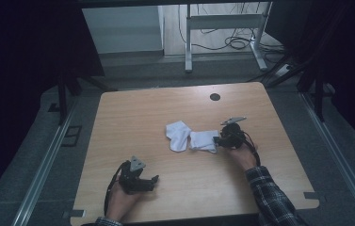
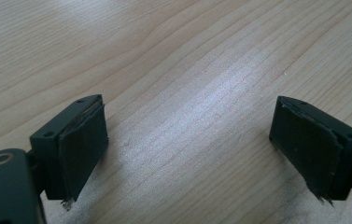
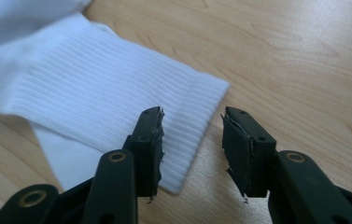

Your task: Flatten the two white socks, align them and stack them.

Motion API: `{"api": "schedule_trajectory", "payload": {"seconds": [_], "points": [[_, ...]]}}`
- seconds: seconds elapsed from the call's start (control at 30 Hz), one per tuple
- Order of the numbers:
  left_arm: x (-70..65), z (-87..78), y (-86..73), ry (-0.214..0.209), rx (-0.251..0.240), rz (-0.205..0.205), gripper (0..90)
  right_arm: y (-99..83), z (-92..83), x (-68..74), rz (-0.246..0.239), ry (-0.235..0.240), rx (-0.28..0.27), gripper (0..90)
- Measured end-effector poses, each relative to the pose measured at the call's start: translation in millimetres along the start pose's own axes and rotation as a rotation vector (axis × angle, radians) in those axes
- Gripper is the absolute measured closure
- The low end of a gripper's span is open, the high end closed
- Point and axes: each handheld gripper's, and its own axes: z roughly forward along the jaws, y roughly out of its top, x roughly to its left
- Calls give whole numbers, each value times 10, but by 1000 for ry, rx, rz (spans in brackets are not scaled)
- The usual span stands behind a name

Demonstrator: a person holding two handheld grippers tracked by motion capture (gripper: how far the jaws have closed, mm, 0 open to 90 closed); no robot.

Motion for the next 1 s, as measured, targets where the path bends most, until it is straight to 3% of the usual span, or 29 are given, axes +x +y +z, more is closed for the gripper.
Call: {"api": "schedule_trajectory", "payload": {"seconds": [0.13, 0.27, 0.4, 0.47, 0.63, 0.77, 1.0], "points": [[0, 0, 0, 0, 0, 0, 114, -26, 26, -11, 9, 15, -2, 626], [-2, -1, -1, 1, 0, -2, 114, -12, 12, 38, 23, 51, 19, 831], [-2, 0, -1, 1, 0, -2, 114, 8, -23, 73, -4, 37, 33, 838], [-2, -1, -1, 1, 0, -1, 114, 44, -125, 79, 3, 60, 16, 839], [-4, -2, -1, 2, 1, -2, 114, 133, -308, 73, -6, 67, -8, 839], [-5, -2, -1, 3, 1, -3, 114, 235, -523, 88, -36, 76, -29, 839], [-5, -2, -1, 3, 1, -4, 114, 362, -753, 147, -63, 89, -47, 838]]}}
